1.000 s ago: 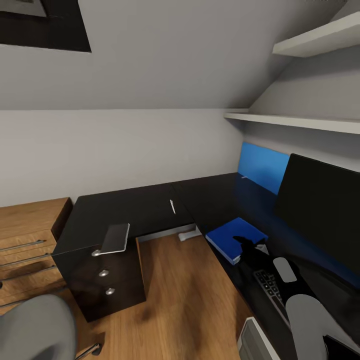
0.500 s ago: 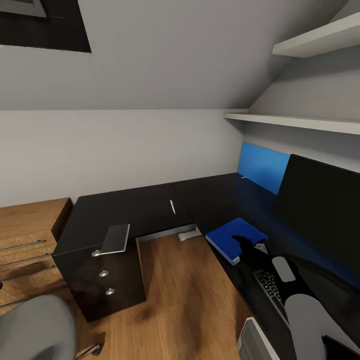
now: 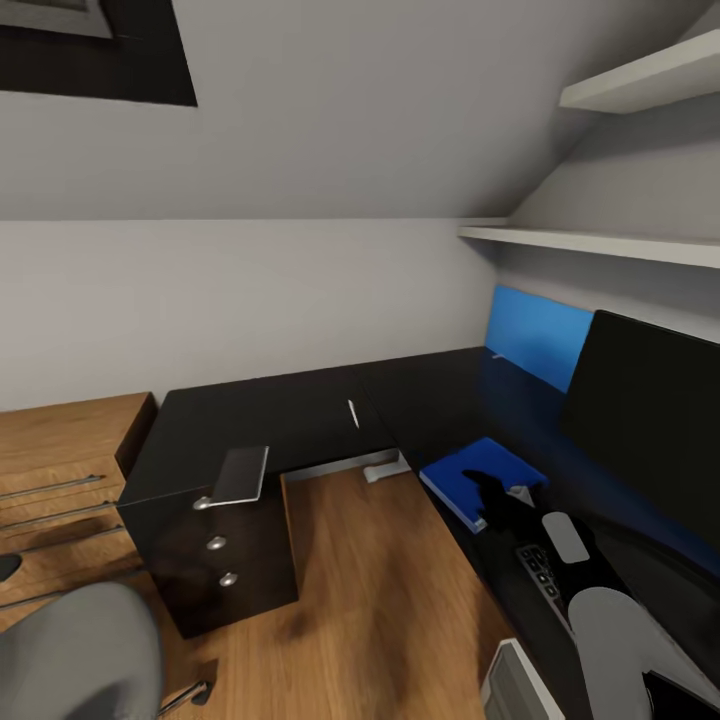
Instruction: In the bedroom, organize the workspace by keeping the computer under the desk, ensuring the monitor is on the desk, placing the keyboard on the desk next to the monitor, placing the mouse on the desk next to the keyboard, moving the folder from the swivel chair onto the desk next to the mouse, stacking the notebook on top of the folder with the pen on top of the notebook, and positioning the swivel chair next to the desk.
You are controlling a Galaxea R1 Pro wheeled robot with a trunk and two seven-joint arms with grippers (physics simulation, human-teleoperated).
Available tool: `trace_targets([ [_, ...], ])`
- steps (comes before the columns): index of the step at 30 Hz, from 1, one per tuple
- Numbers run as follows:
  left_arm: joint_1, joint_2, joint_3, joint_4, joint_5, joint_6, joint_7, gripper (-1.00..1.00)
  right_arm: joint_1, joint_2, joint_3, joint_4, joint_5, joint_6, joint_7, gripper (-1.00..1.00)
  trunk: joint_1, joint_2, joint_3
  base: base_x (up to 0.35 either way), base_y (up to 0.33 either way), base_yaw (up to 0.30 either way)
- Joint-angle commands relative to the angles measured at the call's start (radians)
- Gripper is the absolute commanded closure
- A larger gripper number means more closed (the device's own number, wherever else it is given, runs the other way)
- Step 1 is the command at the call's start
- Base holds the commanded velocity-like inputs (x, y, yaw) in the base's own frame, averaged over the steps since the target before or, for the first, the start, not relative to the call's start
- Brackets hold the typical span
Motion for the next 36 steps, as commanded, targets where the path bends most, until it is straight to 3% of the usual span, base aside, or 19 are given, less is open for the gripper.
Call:
trace_targets([
  [1,0.0,-0.001,0.003,-0.001,0.009,0.0,-0.007,-1.0,-0.001,0.0,-0.005,-0.002,0.003,0.006,0.004,-1.0,0.0,-0.001,-0.001,0.0,0.0,0.223],
  [12,0.0,-0.001,0.002,0.0,0.008,0.0,-0.008,-1.0,-0.001,0.001,-0.003,-0.014,0.004,0.006,0.004,-1.0,0.0,-0.001,-0.001,0.0,0.0,0.25],
  [16,0.0,-0.001,0.003,0.0,0.008,0.0,-0.008,-1.0,-0.001,0.004,0.013,-0.012,0.005,0.006,0.004,-1.0,0.0,-0.001,-0.001,0.0,0.0,0.257],
  [19,0.0,-0.001,0.003,0.0,0.008,0.0,-0.008,-1.0,-0.001,0.014,0.056,-0.01,0.01,0.004,0.004,-1.0,0.0,-0.001,-0.001,0.0,0.0,0.258],
  [24,0.0,-0.001,0.002,0.0,0.008,0.001,-0.008,-1.0,-0.001,0.035,0.169,-0.007,0.045,-0.007,0.004,-1.0,0.0,-0.001,-0.001,0.0,0.0,0.258],
  [28,0.0,-0.001,0.002,0.0,0.008,0.0,-0.008,-1.0,-0.001,0.065,0.307,0.011,0.125,-0.059,0.004,-1.0,0.0,-0.001,-0.001,0.0,0.0,0.235],
  [29,0.0,-0.001,0.002,0.001,0.008,0.0,-0.008,-1.0,-0.001,0.071,0.325,0.016,0.14,-0.073,0.004,-1.0,0.0,-0.001,-0.001,0.0,0.0,0.146],
  [32,0.0,-0.001,0.001,0.001,0.007,0.0,-0.01,-1.0,-0.001,0.089,0.405,0.07,0.229,-0.182,0.003,-1.0,0.0,-0.001,-0.001,0.0,0.0,0.072],
  [34,0.0,-0.001,0.0,0.001,0.007,0.0,-0.01,-1.0,-0.001,0.093,0.433,0.109,0.271,-0.252,0.003,-1.0,0.0,-0.001,-0.001,0.0,0.0,0.034],
  [36,0.0,-0.002,-0.001,0.001,0.007,0.0,-0.011,-1.0,-0.001,0.1,0.47,0.179,0.333,-0.383,0.004,-1.0,0.0,-0.001,-0.001,0.0,0.0,0.018],
])
